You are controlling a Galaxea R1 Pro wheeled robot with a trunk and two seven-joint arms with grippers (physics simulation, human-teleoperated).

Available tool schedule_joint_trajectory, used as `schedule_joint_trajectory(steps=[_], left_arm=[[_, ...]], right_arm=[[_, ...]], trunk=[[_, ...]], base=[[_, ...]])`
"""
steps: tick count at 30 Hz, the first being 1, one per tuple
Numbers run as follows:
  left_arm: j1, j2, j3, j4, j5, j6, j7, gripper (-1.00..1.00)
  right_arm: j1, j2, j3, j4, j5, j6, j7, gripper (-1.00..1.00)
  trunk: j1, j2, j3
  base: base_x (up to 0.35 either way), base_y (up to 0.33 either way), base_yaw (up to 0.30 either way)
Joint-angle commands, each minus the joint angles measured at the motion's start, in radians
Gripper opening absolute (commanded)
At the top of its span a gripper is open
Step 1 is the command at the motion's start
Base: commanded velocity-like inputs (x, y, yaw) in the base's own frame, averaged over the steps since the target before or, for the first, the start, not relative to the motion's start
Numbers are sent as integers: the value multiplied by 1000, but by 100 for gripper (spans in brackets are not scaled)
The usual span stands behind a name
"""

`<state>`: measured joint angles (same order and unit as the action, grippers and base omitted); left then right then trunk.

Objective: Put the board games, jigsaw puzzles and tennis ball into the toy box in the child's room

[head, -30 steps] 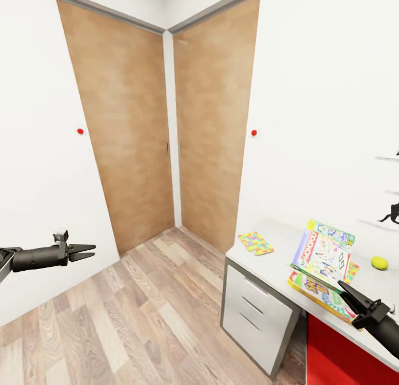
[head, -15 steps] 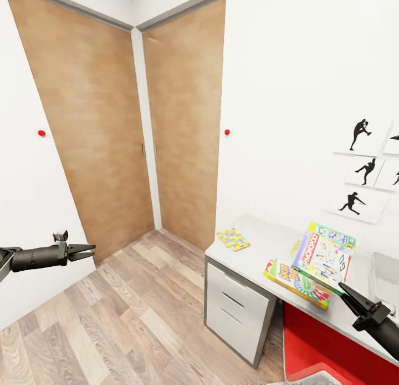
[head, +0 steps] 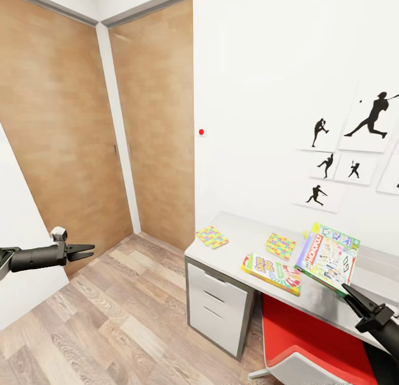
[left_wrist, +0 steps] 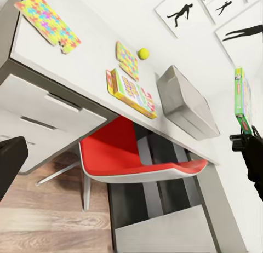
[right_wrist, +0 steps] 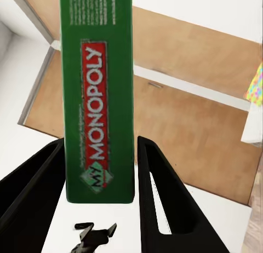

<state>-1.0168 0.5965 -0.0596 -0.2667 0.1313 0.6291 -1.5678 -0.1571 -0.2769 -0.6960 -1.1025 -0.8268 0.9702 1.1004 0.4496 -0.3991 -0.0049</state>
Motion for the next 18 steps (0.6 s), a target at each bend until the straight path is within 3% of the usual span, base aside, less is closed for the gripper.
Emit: schedule_joint_trajectory(steps=[1,18], left_arm=[[0,1,-6,0,6,11,-3,100],[0,5,-6,0,6,11,-3,100]], right_arm=[[-1,0,-5,1,-4,7,3,-100],[-1,-1,-28,6,-3,7,4,-100]], trunk=[[0,-1,0],[0,-1,0]], base=[[0,0,-280],[0,0,-280]])
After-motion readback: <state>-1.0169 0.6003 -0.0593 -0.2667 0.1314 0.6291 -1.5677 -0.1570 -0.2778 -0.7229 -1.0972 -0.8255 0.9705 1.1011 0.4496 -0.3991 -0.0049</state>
